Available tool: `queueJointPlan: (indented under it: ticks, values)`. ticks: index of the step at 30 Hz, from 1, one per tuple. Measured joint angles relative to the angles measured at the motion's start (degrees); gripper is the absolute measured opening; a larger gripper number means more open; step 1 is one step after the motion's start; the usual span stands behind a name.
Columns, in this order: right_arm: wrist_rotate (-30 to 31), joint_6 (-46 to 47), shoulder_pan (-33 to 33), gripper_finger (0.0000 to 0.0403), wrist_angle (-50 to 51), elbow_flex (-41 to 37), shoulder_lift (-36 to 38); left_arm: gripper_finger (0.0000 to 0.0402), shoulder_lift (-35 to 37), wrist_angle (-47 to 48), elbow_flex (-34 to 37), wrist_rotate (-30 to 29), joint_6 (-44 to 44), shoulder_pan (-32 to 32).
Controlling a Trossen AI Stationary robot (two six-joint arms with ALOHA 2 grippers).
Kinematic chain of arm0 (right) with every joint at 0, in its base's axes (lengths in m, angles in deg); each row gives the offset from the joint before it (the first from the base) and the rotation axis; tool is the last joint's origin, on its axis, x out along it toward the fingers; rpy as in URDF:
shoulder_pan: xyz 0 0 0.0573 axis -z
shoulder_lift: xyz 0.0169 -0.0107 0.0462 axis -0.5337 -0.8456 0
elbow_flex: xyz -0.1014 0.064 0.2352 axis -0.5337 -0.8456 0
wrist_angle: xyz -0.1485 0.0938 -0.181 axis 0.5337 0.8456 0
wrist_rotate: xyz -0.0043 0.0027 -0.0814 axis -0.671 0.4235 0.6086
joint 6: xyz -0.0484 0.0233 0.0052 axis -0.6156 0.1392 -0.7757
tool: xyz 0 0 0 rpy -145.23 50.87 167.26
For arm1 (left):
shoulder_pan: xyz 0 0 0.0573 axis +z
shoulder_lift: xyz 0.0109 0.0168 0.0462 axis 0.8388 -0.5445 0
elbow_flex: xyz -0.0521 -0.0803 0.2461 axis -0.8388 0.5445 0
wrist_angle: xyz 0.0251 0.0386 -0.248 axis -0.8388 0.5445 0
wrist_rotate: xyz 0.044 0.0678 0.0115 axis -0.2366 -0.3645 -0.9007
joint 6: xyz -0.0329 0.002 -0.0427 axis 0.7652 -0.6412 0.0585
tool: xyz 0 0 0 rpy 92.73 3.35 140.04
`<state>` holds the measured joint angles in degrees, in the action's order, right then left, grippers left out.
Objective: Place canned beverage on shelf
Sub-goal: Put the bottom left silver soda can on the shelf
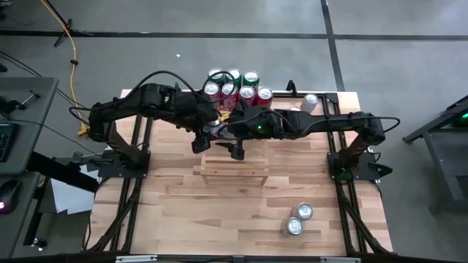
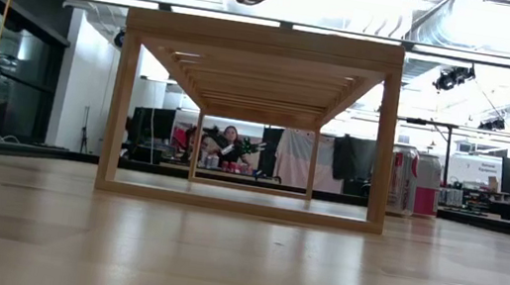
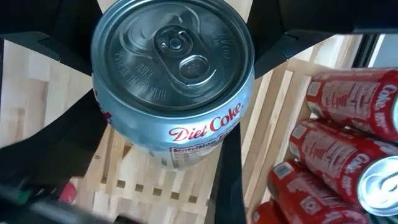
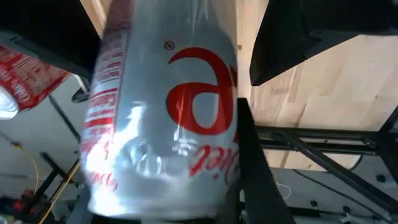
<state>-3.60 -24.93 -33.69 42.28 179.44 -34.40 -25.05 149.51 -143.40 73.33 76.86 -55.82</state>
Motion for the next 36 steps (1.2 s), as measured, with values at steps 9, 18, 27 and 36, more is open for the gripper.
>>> queueJointPlan:
  ticks: [9,18,27,36]
  values:
    - [0.49,2.73,-0.02,0.033,0.34,0.0,-0.62,0.0281,-0.04,-1.23,-0.02,0.33,-3.0,-0.02]
    - [1.05,0.65,0.02,0.0284,2.33,-0.04,0.81,0.0317,-0.02,-1.83,-0.07,-0.21,-4.21,-0.02]
    - [1.6,-2.22,1.03,0.0284,20.49,-0.73,6.13,0.0345,0.73,5.61,-0.11,-1.53,-0.55,0.38]
    - [3.68,9.33,1.41,0.0284,12.39,-24.95,23.95,0.0343,9.19,-10.59,10.59,-4.32,2.06,0.37]
